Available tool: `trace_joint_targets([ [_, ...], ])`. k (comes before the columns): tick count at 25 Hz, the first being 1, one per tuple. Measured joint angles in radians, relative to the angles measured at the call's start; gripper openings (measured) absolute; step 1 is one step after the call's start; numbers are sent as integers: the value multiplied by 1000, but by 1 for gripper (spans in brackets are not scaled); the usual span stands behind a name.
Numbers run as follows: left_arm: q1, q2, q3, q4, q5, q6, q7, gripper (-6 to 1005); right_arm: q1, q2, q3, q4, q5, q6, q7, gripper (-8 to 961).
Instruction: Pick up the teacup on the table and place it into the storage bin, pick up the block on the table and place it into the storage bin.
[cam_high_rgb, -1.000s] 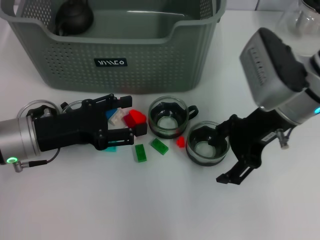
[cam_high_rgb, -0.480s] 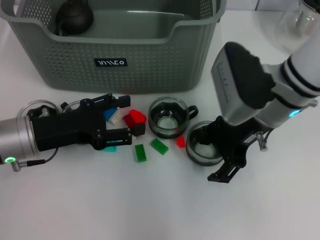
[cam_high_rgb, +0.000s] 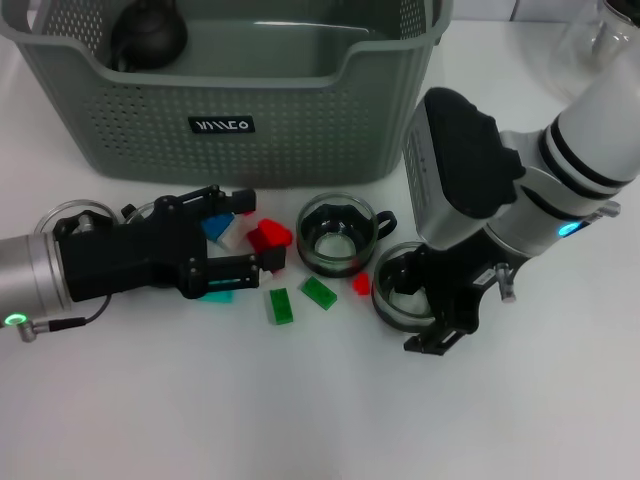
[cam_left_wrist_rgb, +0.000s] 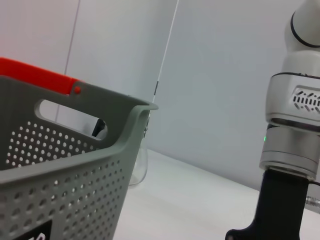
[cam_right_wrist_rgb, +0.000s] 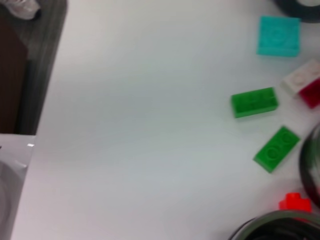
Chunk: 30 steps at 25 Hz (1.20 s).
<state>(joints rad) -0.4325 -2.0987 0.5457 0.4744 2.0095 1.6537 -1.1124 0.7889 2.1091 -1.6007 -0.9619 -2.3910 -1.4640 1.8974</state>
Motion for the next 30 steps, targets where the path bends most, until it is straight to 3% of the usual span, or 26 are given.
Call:
trace_joint_targets([
  [14,12,0,-35,0,0,9,16,859,26,-9,-10,-4,-33,-52,79,295],
  [20,15,-2,-43,0,0,11,24,859,5,-10,19,-61,-50,-76,98,181],
  [25,20,-3,-44,0,0,11,42,859,-16,-13,112,-112,-50,-139,86,86],
  [30,21,-1,-39,5,6,17,42,858,-21,-14,174,-134,-45,-205,84,54],
])
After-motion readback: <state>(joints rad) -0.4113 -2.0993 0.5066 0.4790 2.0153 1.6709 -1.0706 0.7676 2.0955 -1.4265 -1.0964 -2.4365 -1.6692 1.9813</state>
